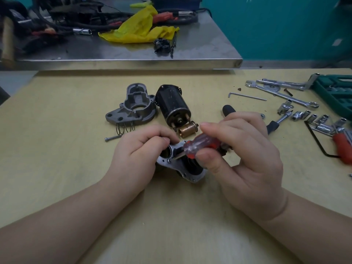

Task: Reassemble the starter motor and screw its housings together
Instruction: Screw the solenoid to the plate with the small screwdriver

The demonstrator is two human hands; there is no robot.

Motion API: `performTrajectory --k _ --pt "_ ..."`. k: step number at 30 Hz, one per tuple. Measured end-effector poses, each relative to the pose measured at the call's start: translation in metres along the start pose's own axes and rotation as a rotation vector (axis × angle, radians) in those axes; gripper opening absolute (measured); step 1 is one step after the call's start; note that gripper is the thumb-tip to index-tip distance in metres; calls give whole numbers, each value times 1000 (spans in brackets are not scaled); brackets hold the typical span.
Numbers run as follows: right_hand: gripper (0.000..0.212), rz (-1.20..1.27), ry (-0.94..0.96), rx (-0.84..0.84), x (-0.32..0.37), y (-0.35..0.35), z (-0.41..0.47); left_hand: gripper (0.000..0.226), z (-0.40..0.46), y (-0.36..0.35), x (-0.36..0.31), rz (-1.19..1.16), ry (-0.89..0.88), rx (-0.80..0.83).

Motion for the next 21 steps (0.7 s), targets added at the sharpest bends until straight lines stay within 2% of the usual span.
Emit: performTrajectory --k 10,16,21 --pt "25 59 -38 -7 0 -3 3 28 9 1 1 -18 49 2" --pt "31 62 -61 12 -4 -5 0 27 10 1 0 3 47 -12" --pt "25 75 -55 12 -1 -5 4 27 9 2 2 0 45 14"
Point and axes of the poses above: each hand's wrist, its own z-axis towards the middle knuckle, its own y-axis out of the back of the hand, x = y × z, the point moved 3 cm from there along z, towards the middle knuckle, and after that the axes turned 9 degrees about x, right-handed, at the moved point
